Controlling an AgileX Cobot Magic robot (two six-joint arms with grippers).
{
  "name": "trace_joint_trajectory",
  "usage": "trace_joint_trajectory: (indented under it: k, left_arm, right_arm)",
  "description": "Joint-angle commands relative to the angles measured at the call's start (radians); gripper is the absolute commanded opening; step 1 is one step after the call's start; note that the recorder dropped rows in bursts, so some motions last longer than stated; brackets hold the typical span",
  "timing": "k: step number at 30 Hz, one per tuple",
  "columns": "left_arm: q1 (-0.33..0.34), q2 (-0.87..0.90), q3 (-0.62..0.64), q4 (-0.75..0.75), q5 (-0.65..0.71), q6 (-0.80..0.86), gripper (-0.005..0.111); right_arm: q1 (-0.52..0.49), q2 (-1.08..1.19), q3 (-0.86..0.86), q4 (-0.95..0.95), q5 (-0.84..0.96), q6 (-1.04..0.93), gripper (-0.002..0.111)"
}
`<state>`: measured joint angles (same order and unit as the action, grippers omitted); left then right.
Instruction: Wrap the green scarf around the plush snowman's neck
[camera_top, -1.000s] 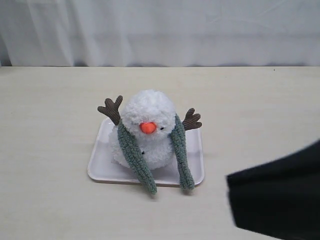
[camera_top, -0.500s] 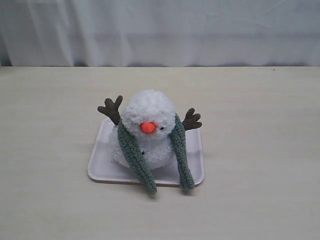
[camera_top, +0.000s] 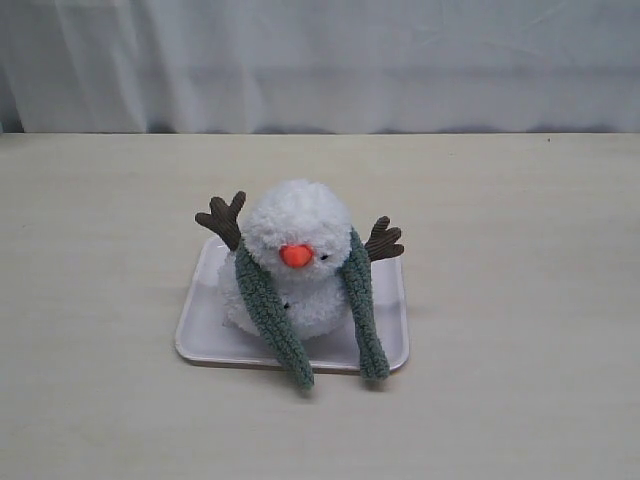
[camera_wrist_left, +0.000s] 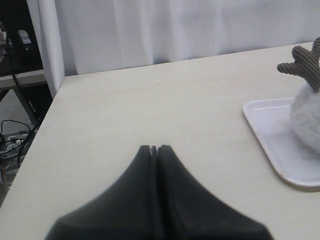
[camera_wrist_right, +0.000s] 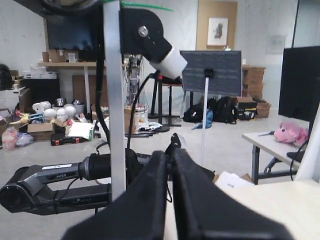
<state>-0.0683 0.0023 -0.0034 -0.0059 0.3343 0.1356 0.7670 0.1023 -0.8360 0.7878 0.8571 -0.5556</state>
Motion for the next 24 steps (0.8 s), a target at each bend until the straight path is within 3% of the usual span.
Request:
trace_joint_trajectory:
  k: [1, 10, 24]
  left_arm:
    - [0.003, -0.002, 0.003, -0.003, -0.011, -0.002, 0.000]
    - [0.003, -0.002, 0.003, -0.003, -0.011, -0.002, 0.000]
    - [0.003, -0.002, 0.003, -0.003, -0.011, -0.002, 0.000]
  right_arm:
    - [-0.067, -0.042, 0.005, -0.008, 0.008, -0.005, 0.004]
    - [-0.370, -0.102, 0.078, -0.003, 0.006, -0.005, 0.004]
    - [-0.590, -0.102, 0.143, 0.007, 0.006, -0.005, 0.004]
